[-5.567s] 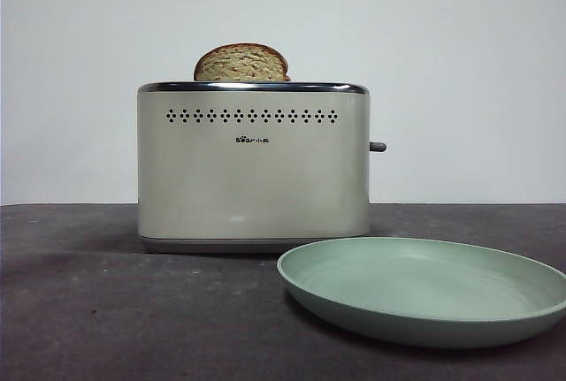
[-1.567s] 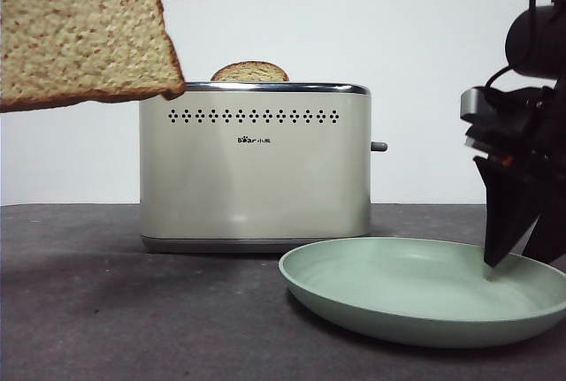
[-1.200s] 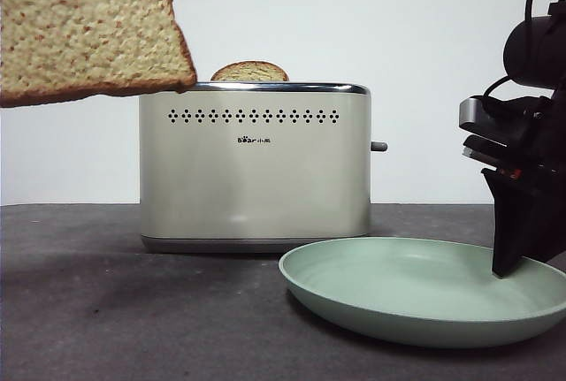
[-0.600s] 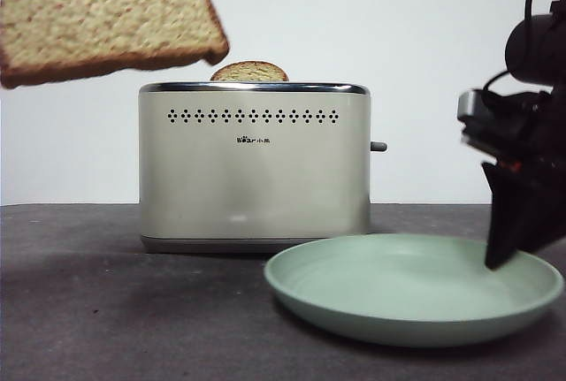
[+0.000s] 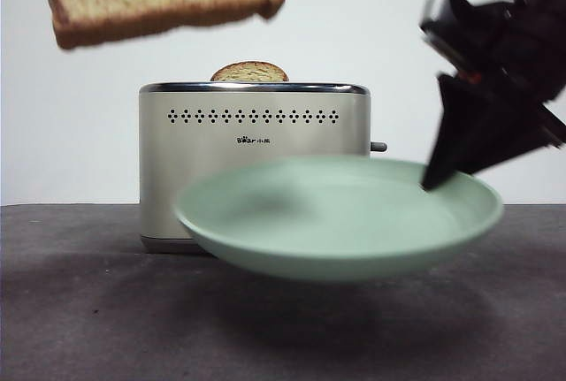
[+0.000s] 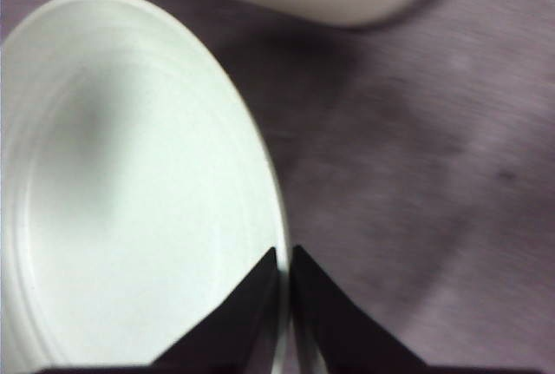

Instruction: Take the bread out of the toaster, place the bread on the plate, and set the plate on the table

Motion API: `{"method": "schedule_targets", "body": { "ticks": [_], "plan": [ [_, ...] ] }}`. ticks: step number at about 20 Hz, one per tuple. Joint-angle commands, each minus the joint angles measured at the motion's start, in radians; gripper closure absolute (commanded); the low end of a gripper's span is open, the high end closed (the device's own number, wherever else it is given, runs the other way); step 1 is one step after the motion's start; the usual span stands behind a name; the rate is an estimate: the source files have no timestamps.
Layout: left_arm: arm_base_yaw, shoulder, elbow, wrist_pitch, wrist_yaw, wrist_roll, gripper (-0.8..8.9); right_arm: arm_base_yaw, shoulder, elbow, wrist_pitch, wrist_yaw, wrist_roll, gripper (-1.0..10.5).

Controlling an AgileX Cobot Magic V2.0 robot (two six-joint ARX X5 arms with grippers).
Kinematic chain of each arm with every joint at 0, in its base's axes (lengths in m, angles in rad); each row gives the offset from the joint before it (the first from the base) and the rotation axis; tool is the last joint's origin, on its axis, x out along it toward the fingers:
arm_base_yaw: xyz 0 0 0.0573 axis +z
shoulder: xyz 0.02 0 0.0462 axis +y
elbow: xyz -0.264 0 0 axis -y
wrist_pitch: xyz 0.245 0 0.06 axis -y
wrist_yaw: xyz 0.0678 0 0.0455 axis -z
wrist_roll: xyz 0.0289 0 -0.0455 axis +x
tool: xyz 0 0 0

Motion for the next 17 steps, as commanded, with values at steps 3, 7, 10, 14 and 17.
{"method": "schedule_targets", "body": {
  "ticks": [3,7,10,14,17],
  "plan": [
    [-0.005,0.129,0.011,0.016,0.053,0.051,8.1,0.084,-0.031,0.014,0.061,-0.009,0.092,9.4],
    [-0.018,0.288,0.011,0.048,0.116,0.1,8.1,0.131,-0.031,0.014,0.1,-0.006,0.122,9.4],
    [-0.019,0.384,0.011,0.076,0.132,0.108,8.1,0.15,-0.031,0.014,0.122,-0.003,0.14,9.4],
    [-0.02,0.484,0.011,0.107,0.135,0.109,8.09,0.156,-0.031,0.014,0.129,-0.002,0.143,9.4],
    [-0.024,0.526,0.011,0.133,0.133,0.108,7.14,0.158,-0.031,0.014,0.13,-0.003,0.143,9.4]
  ]
}}
